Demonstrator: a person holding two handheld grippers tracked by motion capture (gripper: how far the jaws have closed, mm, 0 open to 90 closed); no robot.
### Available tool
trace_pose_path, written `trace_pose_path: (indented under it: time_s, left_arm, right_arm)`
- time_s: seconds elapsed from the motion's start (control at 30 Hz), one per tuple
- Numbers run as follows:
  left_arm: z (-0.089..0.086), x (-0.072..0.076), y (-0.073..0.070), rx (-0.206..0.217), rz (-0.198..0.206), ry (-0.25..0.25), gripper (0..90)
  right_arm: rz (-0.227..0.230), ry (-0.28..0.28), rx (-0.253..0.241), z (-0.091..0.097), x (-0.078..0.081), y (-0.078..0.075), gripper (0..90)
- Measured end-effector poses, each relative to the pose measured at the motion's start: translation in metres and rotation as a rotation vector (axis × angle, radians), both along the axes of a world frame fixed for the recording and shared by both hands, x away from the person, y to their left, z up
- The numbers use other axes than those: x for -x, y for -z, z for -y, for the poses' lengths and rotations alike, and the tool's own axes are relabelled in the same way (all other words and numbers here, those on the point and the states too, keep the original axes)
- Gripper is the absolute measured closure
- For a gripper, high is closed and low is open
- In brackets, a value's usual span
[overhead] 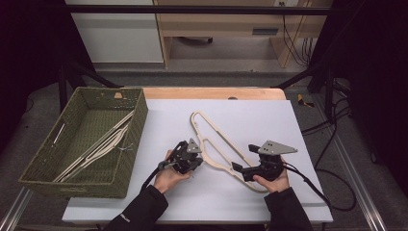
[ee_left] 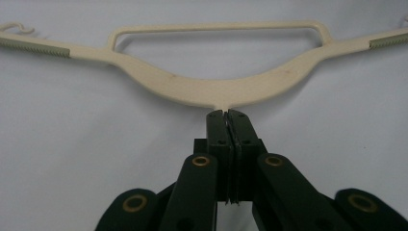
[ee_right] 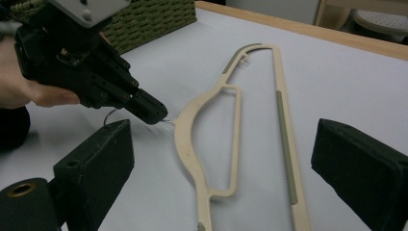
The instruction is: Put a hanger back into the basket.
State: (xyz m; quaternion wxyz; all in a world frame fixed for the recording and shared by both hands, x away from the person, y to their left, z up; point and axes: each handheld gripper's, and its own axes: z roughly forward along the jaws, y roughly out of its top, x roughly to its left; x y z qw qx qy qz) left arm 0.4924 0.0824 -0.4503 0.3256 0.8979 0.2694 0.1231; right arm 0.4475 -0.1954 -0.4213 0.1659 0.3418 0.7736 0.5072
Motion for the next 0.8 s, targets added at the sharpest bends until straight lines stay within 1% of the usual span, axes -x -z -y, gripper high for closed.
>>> trace_pose_path:
  time_s: [0.03,0.1,0.13,0.17,0.23,0.33,0.37,0.5,0.63,0.7,0.73,0.77,0.8]
  left_arm:
    - [0.000,0.000,-0.003,-0.010,0.003,0.003,88.6]
    - [0.001,0.001,-0.005,-0.007,0.000,0.001,88.6]
    - [0.001,0.002,-0.009,-0.018,0.006,0.003,88.6]
    - [0.001,0.002,-0.009,-0.018,0.006,0.003,88.7]
    - [0.002,0.003,-0.014,-0.026,0.008,0.007,88.6]
    - [0.003,0.004,-0.017,-0.026,0.003,0.004,88.6]
    - [0.003,0.004,-0.021,-0.035,0.000,0.005,88.6]
    - [0.004,0.004,-0.027,-0.014,-0.008,-0.005,88.6]
    - [0.004,0.004,-0.032,-0.022,-0.008,-0.009,88.6]
    - [0.004,0.005,-0.033,-0.019,0.000,-0.014,88.7]
    - [0.004,0.005,-0.035,-0.025,-0.001,-0.007,88.6]
    - [0.004,0.005,-0.035,-0.025,-0.001,-0.007,88.6]
    - [0.004,0.006,-0.037,-0.022,0.001,-0.006,88.6]
  right_arm:
    - [-0.003,-0.002,0.001,-0.002,-0.001,0.001,8.3]
    - [-0.007,-0.004,0.001,-0.004,-0.001,0.002,8.4]
    - [-0.010,-0.015,0.009,-0.008,-0.003,0.004,8.8]
    - [-0.010,-0.015,0.009,-0.008,-0.003,0.004,8.8]
    - [-0.017,-0.029,0.022,-0.014,-0.005,0.007,9.5]
    - [-0.028,-0.039,0.029,-0.021,-0.008,0.010,10.6]
    - [-0.030,-0.041,0.033,-0.024,-0.009,0.011,10.8]
    - [-0.039,-0.063,0.047,-0.037,-0.015,0.013,13.1]
    - [-0.043,-0.079,0.072,-0.048,-0.019,0.014,15.4]
    - [-0.059,-0.084,0.075,-0.051,-0.020,0.017,17.0]
    - [-0.068,-0.083,0.086,-0.052,-0.020,0.019,17.5]
    - [-0.068,-0.083,0.086,-0.052,-0.020,0.019,17.5]
    - [-0.074,-0.078,0.111,-0.053,-0.021,0.022,19.8]
